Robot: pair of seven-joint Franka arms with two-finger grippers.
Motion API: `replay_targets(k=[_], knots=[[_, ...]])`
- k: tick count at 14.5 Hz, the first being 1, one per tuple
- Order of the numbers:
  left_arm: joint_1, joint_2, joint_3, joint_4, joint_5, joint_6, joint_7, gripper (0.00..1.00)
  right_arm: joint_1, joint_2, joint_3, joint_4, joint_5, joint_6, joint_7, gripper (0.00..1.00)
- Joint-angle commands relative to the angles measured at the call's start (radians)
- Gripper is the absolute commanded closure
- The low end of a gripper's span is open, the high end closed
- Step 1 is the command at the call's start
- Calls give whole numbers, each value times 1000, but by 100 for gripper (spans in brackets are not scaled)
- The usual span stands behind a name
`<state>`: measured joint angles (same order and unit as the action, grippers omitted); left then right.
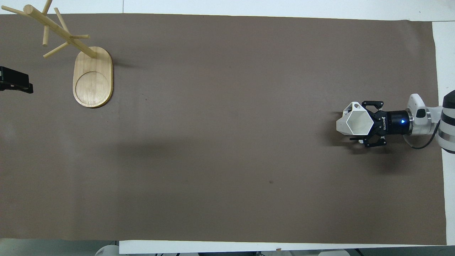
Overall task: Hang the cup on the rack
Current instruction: 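Reach the right gripper to the white mug and grasp it, then lift the mug with the right gripper while the left gripper approaches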
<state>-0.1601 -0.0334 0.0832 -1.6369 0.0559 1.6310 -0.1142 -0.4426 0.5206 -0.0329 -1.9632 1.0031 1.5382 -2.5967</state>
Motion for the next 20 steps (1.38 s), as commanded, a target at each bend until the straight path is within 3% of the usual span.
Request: replay_targets(k=[1,2,3,4,5,7,10,12,15,18,20], knots=[[-1,-20,-2,-23,2,1,13,0,2,-25,2,-43,29,22,-33,0],[-1,-26,-2,-30,1,-3,11,0,4,-25,2,-43,29,22,-34,1],[-2,-28,-2,-35,1,-5,11,0,16,-25,5,-42,29,22,-34,12],[-4,-34,-2,-46,2,-3,10,0,34,-25,5,-39,29,19,-33,35],[-4,-37,-2,-52,2,-3,10,0,42,-25,5,-36,31,19,-31,51],[-6,-45,-3,-66,2,-2,10,0,60,-39,30,-29,64,16,-19,66],[-6,-43,-5,-67,1,45,5,2,192,-99,53,-8,110,28,171,66],[-19,-43,-13,-93,-4,133,-34,2,307,-146,53,0,196,118,289,67],[-135,-33,-13,-84,-21,174,-137,3,494,-183,53,0,353,271,464,67],[-289,-31,-14,-80,-43,236,-365,3,645,-237,53,0,387,472,576,67],[-387,16,-14,-51,-92,248,-435,3,706,-260,53,-2,390,554,636,67]])
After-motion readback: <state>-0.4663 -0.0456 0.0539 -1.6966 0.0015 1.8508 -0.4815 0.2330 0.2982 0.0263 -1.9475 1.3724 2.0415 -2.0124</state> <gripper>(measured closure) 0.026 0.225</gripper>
